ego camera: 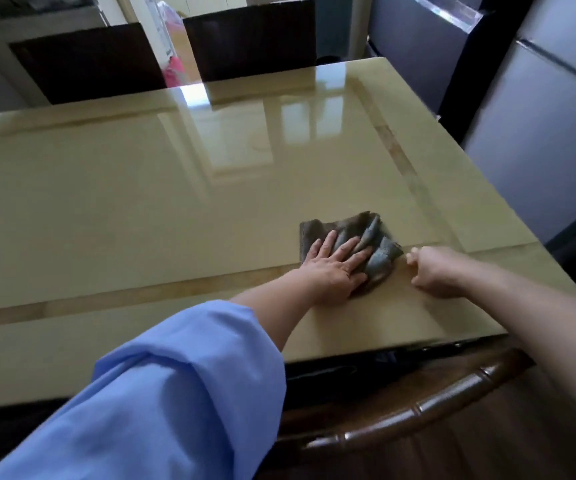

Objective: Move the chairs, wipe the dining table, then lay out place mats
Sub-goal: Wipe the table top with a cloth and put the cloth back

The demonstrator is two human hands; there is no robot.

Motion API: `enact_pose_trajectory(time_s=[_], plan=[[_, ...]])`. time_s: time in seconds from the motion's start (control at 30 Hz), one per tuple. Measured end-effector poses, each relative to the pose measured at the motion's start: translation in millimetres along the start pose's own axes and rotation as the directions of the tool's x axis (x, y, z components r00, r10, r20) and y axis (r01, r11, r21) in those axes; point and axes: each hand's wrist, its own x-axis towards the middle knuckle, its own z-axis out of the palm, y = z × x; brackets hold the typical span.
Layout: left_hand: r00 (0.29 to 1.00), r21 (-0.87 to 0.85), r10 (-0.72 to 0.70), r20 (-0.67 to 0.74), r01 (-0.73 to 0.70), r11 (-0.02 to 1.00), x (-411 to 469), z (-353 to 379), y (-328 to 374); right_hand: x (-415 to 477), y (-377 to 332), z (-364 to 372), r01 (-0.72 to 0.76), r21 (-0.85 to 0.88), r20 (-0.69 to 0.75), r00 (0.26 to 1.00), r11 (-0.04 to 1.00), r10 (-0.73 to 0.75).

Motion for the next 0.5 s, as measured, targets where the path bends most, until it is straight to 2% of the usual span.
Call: enact_pose_trajectory(time_s=[0.07, 0.13, 0.2, 0.37, 0.43, 0.5], plan=[[0.998, 0.002, 0.007, 0.055, -0.007, 1.0, -27, 6, -23, -14, -5, -3, -0.061, -0.115, 0.072, 0.995, 0.991, 0.07], [0.991, 0.031, -0.082, 0.105, 0.079, 0.996, -77, 5, -74, -33, -40, -13, -0.039, -0.153, 0.111, 0.992, 0.987, 0.056], [0.967, 0.034, -0.196, 0.16, 0.193, 0.981, -116, 3, -124, -48, -68, -21, -0.007, -0.12, 0.121, 0.992, 0.993, 0.021], [0.822, -0.043, -0.502, 0.269, 0.531, 0.846, -229, 19, -241, -61, -190, -21, 0.192, 0.028, 0.01, 0.981, 0.981, -0.192], [0.768, -0.039, -0.564, 0.304, 0.602, 0.798, -258, 24, -270, -73, -239, -21, 0.286, 0.067, -0.002, 0.958, 0.956, -0.287], [0.759, -0.03, -0.576, 0.304, 0.612, 0.79, -273, 27, -284, -85, -280, -19, 0.355, 0.091, -0.002, 0.934, 0.931, -0.356]])
